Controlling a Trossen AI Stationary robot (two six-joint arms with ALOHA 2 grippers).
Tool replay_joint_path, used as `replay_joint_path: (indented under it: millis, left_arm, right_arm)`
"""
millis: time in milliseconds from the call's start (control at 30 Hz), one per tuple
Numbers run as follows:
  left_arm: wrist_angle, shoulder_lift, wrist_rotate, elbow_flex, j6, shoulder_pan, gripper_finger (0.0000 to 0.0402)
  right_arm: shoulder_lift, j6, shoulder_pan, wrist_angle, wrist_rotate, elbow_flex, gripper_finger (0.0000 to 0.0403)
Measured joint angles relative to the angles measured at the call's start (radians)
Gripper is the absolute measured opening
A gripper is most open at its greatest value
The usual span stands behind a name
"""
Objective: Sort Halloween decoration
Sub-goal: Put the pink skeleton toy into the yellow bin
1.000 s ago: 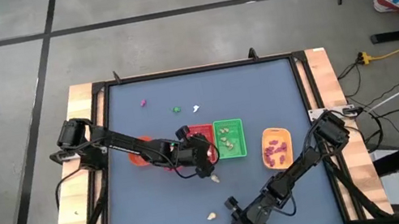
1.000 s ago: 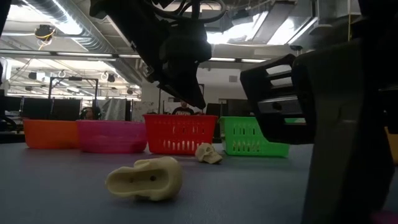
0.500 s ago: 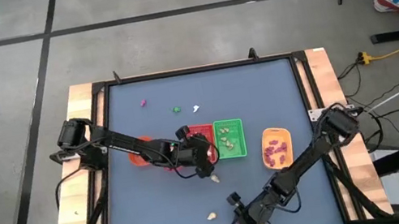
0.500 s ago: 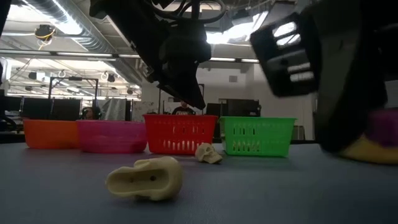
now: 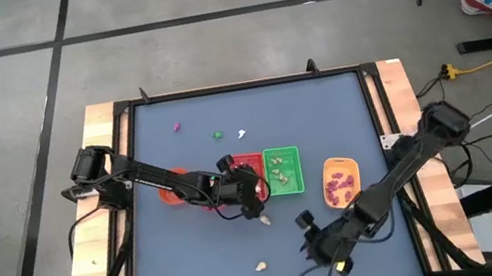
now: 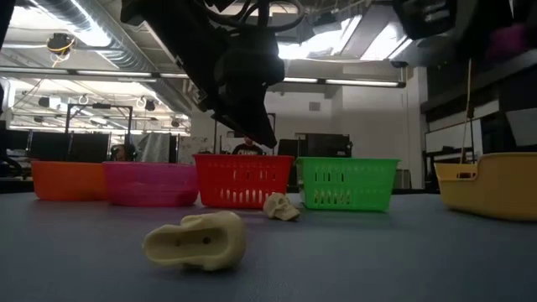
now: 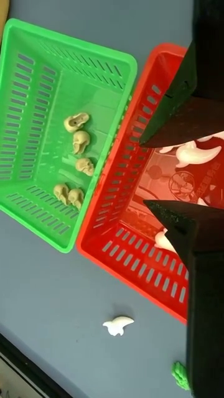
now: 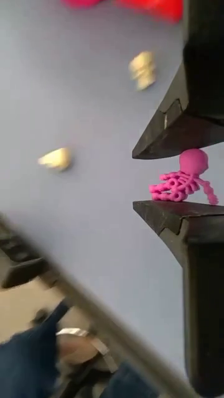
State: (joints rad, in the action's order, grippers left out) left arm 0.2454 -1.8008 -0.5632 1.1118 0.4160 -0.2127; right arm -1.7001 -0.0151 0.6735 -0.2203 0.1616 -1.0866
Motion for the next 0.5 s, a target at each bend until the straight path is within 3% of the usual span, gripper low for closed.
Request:
replay_joint_path:
  millis: [267, 500]
  left_arm:
    - [0.000, 0.000, 0.000, 0.000, 0.000, 0.000, 0.0131]
    - [0.000, 0.000, 0.000, 0.000, 0.000, 0.000, 0.0131]
  right_arm:
    - [0.176, 0.012, 0.000, -0.413, 0.150, 0.000, 0.0111]
    - [0.252, 0.014, 0.000, -0.692, 0.250, 0.000, 0.0111]
